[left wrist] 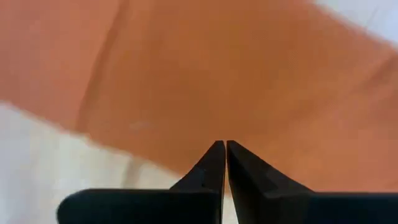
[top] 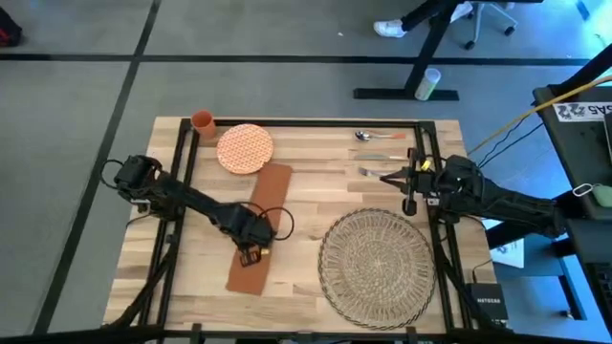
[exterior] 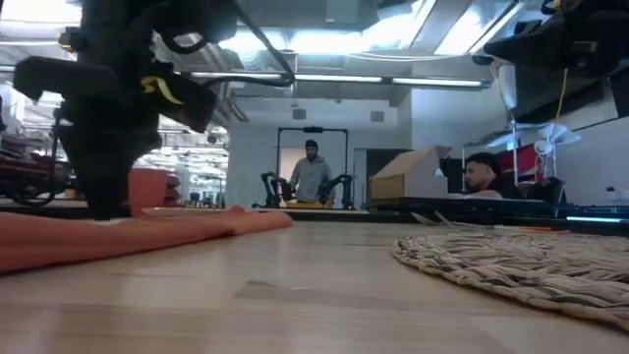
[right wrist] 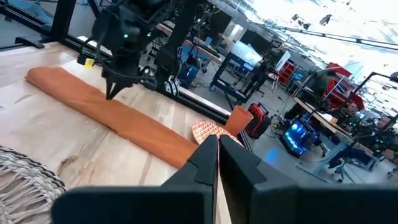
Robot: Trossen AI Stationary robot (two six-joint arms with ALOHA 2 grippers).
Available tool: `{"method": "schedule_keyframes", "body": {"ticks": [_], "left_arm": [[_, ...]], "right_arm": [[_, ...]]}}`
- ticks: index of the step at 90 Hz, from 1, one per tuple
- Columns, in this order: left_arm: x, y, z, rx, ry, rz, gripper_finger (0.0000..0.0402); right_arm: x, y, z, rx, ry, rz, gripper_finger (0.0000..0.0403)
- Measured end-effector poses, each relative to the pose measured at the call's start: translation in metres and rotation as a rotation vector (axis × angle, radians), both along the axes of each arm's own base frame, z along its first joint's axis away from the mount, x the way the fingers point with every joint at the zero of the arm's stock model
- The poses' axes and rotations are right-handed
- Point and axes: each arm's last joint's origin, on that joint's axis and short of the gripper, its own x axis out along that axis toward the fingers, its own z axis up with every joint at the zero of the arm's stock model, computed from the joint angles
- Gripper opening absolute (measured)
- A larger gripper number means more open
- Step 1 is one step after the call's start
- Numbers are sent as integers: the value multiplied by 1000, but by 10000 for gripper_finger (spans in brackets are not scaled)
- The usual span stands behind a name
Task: Set table place
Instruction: Fold the orange table napkin
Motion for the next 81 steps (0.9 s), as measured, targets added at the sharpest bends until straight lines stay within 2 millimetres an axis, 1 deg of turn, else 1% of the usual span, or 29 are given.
{"method": "schedule_keyframes", "body": {"ticks": [17,28,40,51,61,69,81], "left_arm": [[8,1,-11,-43,-74,15,0],[21,5,-17,-56,-146,-1,0],[36,15,-19,-64,-239,-10,0],[44,28,-19,-39,-301,-18,0],[49,36,-14,-14,-315,-37,0],[52,37,-9,3,-300,-76,0],[54,31,1,13,-251,-122,0]], "right_arm": [[0,0,0,1,2,0,1],[0,0,0,1,1,0,1],[0,0,0,6,2,0,1],[0,0,0,6,1,0,1],[0,0,0,6,-2,0,1],[0,0,0,5,-2,0,1],[0,0,1,3,-6,0,1]]}}
